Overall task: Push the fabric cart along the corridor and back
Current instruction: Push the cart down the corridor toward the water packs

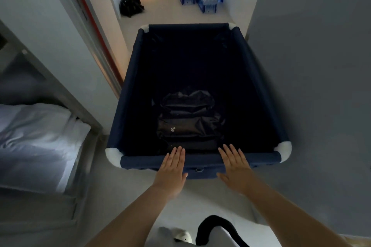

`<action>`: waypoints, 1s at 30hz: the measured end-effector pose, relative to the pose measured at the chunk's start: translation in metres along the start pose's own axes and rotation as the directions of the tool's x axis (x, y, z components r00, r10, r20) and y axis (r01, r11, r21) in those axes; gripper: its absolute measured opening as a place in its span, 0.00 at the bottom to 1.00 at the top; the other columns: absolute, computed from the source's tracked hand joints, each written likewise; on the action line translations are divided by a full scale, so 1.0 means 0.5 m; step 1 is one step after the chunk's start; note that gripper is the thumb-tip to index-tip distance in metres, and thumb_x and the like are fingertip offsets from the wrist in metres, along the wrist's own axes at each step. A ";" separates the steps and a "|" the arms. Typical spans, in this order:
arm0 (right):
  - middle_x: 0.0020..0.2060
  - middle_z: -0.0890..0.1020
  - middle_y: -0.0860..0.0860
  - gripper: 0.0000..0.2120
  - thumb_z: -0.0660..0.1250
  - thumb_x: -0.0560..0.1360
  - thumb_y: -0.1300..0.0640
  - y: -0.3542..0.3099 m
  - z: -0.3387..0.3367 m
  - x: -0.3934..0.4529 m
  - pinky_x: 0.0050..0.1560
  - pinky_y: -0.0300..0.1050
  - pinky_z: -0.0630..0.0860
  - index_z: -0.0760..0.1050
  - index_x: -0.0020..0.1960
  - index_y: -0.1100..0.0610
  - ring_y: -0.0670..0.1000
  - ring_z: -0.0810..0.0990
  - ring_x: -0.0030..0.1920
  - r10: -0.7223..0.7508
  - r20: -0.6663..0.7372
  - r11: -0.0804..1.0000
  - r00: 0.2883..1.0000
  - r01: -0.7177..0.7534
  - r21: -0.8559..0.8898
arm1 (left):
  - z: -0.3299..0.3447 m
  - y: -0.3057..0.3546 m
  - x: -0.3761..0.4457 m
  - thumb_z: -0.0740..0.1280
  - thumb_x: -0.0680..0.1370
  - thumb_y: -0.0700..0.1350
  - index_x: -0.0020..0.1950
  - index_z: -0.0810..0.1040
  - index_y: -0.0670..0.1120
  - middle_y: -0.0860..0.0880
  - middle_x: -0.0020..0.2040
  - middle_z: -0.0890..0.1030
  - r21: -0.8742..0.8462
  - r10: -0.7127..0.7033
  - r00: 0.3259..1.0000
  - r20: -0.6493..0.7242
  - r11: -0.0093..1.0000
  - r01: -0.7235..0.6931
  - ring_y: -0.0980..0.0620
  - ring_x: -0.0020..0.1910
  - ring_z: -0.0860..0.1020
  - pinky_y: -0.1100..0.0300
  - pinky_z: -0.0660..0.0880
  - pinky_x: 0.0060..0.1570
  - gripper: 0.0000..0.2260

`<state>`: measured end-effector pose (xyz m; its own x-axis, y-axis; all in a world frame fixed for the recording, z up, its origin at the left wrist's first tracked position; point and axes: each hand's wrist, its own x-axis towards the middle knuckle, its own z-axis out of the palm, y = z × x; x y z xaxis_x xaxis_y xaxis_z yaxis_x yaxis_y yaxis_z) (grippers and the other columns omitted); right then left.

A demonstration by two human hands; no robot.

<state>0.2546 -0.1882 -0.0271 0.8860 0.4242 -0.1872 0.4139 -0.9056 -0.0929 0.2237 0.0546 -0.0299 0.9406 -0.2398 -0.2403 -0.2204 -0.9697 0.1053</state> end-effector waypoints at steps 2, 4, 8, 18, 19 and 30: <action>0.69 0.68 0.61 0.40 0.74 0.67 0.45 0.005 -0.008 0.030 0.68 0.49 0.40 0.63 0.71 0.63 0.64 0.66 0.68 0.018 -0.009 1.000 1.000 -0.018 -0.004 | -0.011 -0.010 0.030 0.48 0.82 0.53 0.71 0.29 0.42 0.45 0.76 0.36 0.007 0.001 1.000 0.003 1.000 -0.001 0.48 0.74 0.35 0.55 0.34 0.70 0.31; 0.70 0.66 0.61 0.39 0.73 0.69 0.46 0.010 -0.020 0.060 0.68 0.49 0.38 0.61 0.72 0.63 0.65 0.63 0.69 0.011 -0.004 1.000 1.000 -0.010 0.028 | -0.019 -0.021 0.060 0.48 0.82 0.53 0.70 0.29 0.42 0.45 0.76 0.36 -0.001 -0.003 1.000 0.013 1.000 0.003 0.48 0.73 0.35 0.54 0.35 0.71 0.31; 0.70 0.65 0.60 0.40 0.74 0.67 0.45 0.028 -0.035 0.125 0.68 0.48 0.38 0.62 0.71 0.62 0.65 0.63 0.69 0.020 0.009 0.999 1.000 -0.020 0.045 | -0.026 -0.044 0.126 0.47 0.82 0.53 0.69 0.26 0.44 0.47 0.75 0.34 -0.006 -0.040 0.999 0.026 0.999 0.040 0.50 0.72 0.33 0.54 0.33 0.70 0.31; 0.74 0.56 0.59 0.37 0.65 0.75 0.44 0.108 -0.078 0.322 0.67 0.45 0.28 0.53 0.74 0.61 0.64 0.51 0.73 -0.041 0.037 0.996 0.998 0.038 0.080 | -0.086 -0.103 0.315 0.48 0.82 0.55 0.73 0.34 0.43 0.47 0.77 0.39 0.030 -0.096 0.995 0.036 0.995 0.095 0.49 0.74 0.37 0.56 0.34 0.69 0.30; 0.75 0.51 0.57 0.38 0.61 0.76 0.42 0.118 -0.079 0.343 0.67 0.46 0.27 0.48 0.75 0.60 0.62 0.47 0.74 -0.048 0.019 0.998 0.999 0.047 0.051 | -0.093 -0.108 0.332 0.47 0.82 0.55 0.74 0.34 0.43 0.47 0.77 0.39 0.039 -0.098 0.995 0.033 0.995 0.096 0.49 0.74 0.37 0.56 0.34 0.70 0.30; 0.76 0.38 0.53 0.37 0.49 0.78 0.38 0.201 -0.100 0.536 0.69 0.51 0.29 0.33 0.74 0.55 0.53 0.33 0.73 -0.057 0.080 0.998 0.995 0.059 -0.015 | -0.157 -0.166 0.506 0.48 0.82 0.54 0.73 0.33 0.44 0.48 0.76 0.38 0.008 -0.087 0.995 0.046 0.996 0.087 0.50 0.74 0.36 0.55 0.36 0.71 0.29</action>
<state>0.5439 -0.1660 -0.0377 0.8412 0.4743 -0.2595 0.4681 -0.8791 -0.0894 0.5000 0.0779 -0.0239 0.9433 -0.1566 -0.2926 -0.1401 -0.9872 0.0768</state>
